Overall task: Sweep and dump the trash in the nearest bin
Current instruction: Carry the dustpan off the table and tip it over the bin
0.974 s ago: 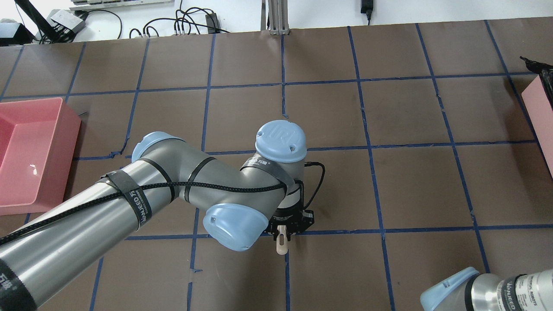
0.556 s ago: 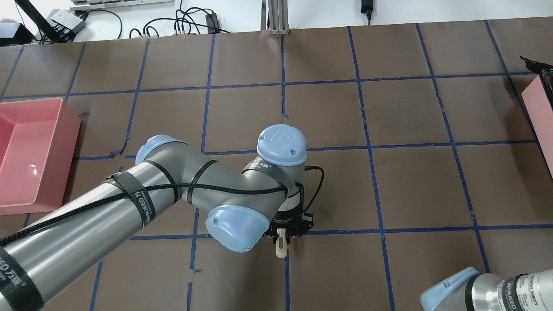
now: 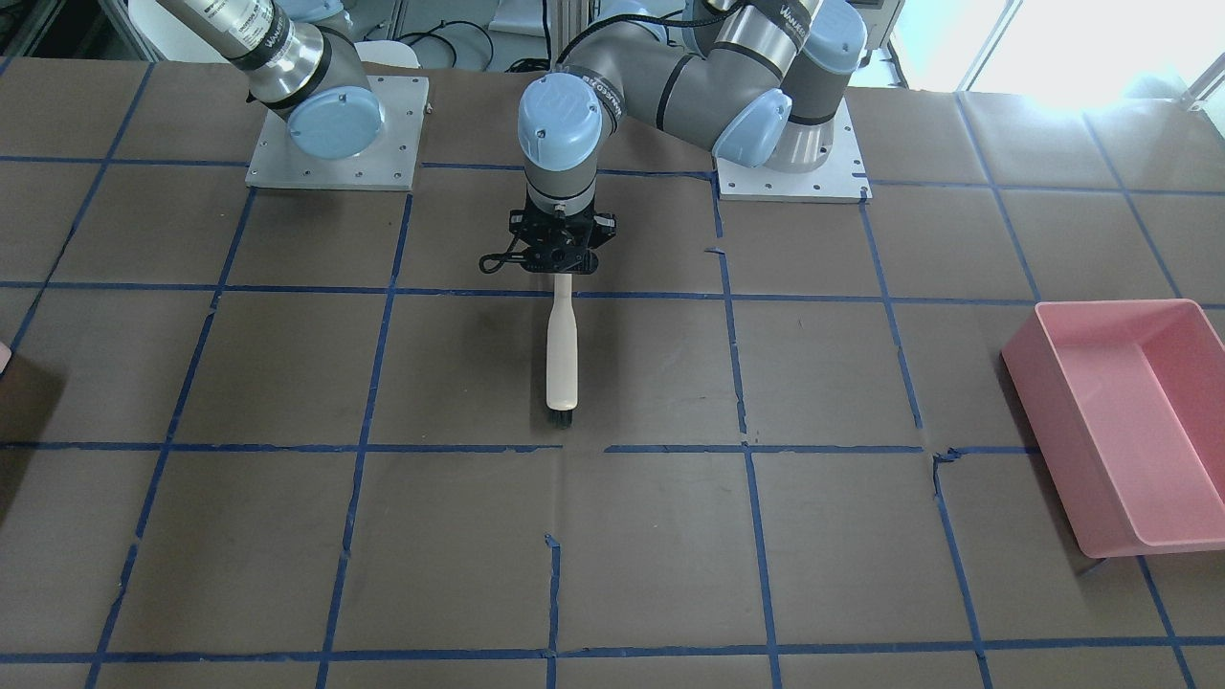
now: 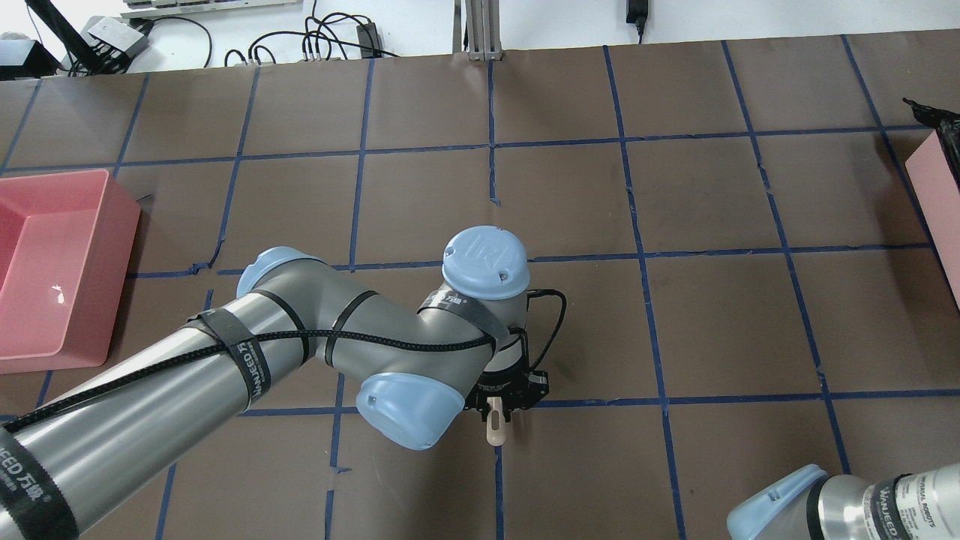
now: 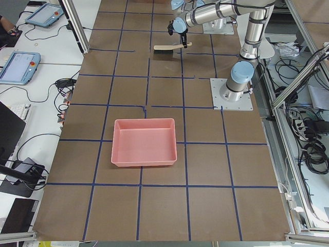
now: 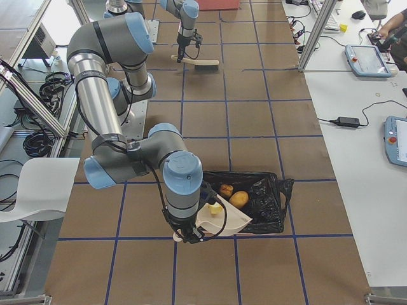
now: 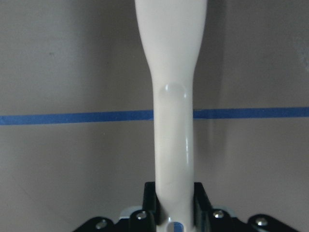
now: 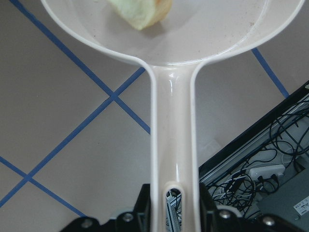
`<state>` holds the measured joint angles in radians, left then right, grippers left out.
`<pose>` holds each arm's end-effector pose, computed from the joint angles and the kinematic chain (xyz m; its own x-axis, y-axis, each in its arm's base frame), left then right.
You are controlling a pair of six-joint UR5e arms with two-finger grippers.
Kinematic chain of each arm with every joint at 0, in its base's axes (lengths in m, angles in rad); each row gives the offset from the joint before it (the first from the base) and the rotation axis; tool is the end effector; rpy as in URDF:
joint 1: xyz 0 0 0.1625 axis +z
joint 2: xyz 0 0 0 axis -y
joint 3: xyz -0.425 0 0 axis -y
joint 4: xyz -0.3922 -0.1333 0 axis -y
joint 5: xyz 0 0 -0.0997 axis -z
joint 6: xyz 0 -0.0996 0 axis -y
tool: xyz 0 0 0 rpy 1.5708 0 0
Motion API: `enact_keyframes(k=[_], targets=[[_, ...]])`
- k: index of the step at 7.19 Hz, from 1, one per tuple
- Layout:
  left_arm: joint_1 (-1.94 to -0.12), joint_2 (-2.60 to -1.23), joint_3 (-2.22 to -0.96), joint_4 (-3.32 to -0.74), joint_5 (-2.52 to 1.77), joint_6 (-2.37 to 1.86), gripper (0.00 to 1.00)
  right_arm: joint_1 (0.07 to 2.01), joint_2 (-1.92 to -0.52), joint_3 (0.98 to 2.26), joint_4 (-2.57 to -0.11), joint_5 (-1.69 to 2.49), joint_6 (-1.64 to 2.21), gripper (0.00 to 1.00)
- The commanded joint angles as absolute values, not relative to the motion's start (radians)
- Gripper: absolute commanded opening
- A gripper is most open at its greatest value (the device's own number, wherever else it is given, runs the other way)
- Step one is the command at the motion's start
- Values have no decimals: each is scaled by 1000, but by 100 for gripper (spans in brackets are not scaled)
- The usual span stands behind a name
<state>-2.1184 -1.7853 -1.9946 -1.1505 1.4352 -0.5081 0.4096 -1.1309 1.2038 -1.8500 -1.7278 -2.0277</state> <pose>-0.3760 -0.3346 0.2262 -0.9997 0.0233 0.0101 0.0251 0.9671 0.2532 -0.5859 -0.3827 0.4426 -0.6452 -0.7551 0.1163 -0.7227 0.6525 0.2277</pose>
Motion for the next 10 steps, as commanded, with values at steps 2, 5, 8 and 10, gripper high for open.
enact_keyframes(k=[2, 5, 8, 10], targets=[[-2118, -1784, -2016, -1104, 1433, -502, 0, 466, -1132, 1189, -1842, -1795, -2016, 0], [-2118, -1763, -2000, -1149, 1439, -520, 0, 494, -1216, 1190, -1835, -1775, -2011, 0], [-2118, -1778, -1994, -1173, 1454, -508, 0, 508, -1255, 1198, -1816, -1530, -1987, 0], [-2117, -1781, -1999, -1173, 1450, -506, 0, 619, -1259, 1213, -1810, -1526, -1892, 0]])
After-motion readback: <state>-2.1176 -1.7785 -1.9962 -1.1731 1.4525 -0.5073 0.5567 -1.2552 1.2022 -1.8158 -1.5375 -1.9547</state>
